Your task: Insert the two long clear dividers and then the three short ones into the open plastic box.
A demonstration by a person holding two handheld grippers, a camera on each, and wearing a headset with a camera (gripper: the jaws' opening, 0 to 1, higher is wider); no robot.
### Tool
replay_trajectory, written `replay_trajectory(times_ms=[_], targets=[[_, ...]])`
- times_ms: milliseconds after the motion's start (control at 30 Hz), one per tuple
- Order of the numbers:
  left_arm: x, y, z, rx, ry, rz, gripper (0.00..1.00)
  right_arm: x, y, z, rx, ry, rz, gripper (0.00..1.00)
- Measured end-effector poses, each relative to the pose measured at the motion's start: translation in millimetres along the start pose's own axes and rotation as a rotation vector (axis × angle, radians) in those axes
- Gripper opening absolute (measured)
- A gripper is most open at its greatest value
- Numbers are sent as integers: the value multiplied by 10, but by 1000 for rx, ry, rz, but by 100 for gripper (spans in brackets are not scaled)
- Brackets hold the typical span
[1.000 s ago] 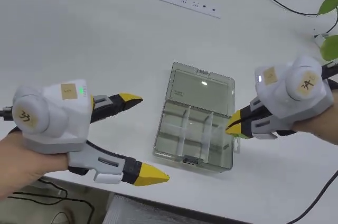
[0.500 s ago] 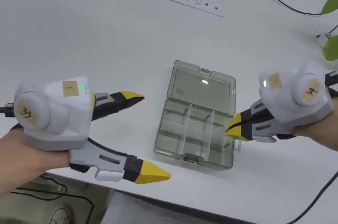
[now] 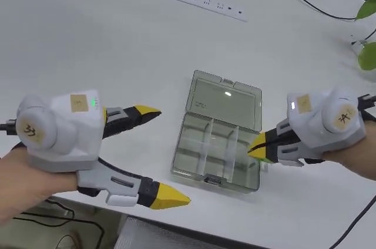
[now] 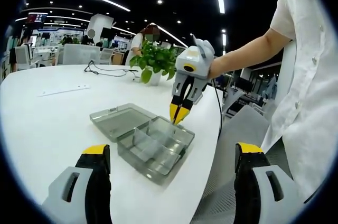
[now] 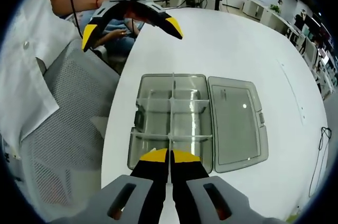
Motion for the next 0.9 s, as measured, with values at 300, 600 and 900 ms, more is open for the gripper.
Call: replay_trajectory(times_ms=[300, 600, 900], targets=[[-10, 12, -2, -6, 4, 0, 100, 2, 32, 121, -9, 9, -4, 2], [-4, 14, 7, -4, 7, 1, 100, 1, 52, 174, -31, 19, -16, 2], [6, 7, 26, -5, 11, 3, 100, -12, 60, 230, -51, 28, -12, 2]])
Point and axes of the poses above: the centre of the closed fingertips' face, and the gripper's own axes: z roughly forward along the fingers, x roughly to its right, y roughly out of its underside, the point moved 10 cm from there along -z, roughly backward along the fingers, and after that the axes turned 11 degrees about z, right-handed, at the moved point
